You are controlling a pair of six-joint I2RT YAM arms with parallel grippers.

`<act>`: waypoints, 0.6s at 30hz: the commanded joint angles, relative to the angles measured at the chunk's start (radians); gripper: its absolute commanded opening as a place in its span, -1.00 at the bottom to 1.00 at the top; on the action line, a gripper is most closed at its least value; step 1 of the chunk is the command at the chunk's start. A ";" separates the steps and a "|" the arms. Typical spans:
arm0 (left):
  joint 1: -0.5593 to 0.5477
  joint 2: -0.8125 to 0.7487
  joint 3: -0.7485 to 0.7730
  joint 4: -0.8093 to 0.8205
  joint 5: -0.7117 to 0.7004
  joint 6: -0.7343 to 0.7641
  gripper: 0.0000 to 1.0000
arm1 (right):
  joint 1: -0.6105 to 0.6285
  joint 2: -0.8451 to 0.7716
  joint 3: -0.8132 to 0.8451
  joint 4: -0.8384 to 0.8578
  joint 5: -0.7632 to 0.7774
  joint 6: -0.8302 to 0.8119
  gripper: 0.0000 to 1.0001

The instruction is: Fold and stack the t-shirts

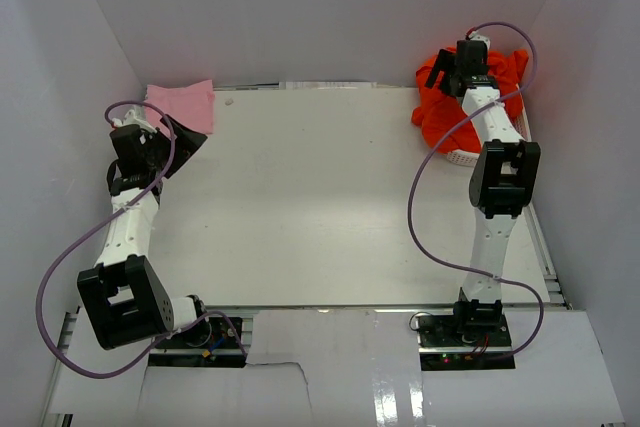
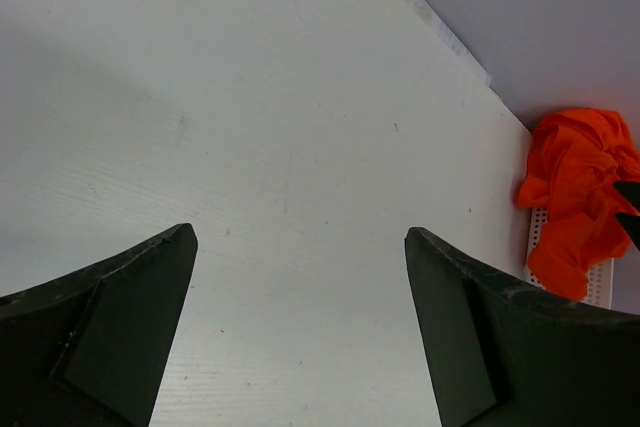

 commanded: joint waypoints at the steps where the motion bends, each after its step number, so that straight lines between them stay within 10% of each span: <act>1: -0.001 -0.025 0.002 0.025 0.027 -0.001 0.91 | 0.001 -0.009 -0.038 0.171 0.052 0.012 0.87; 18: -0.001 -0.020 0.008 0.016 0.003 0.007 0.91 | 0.001 0.078 -0.008 0.065 0.184 0.037 0.71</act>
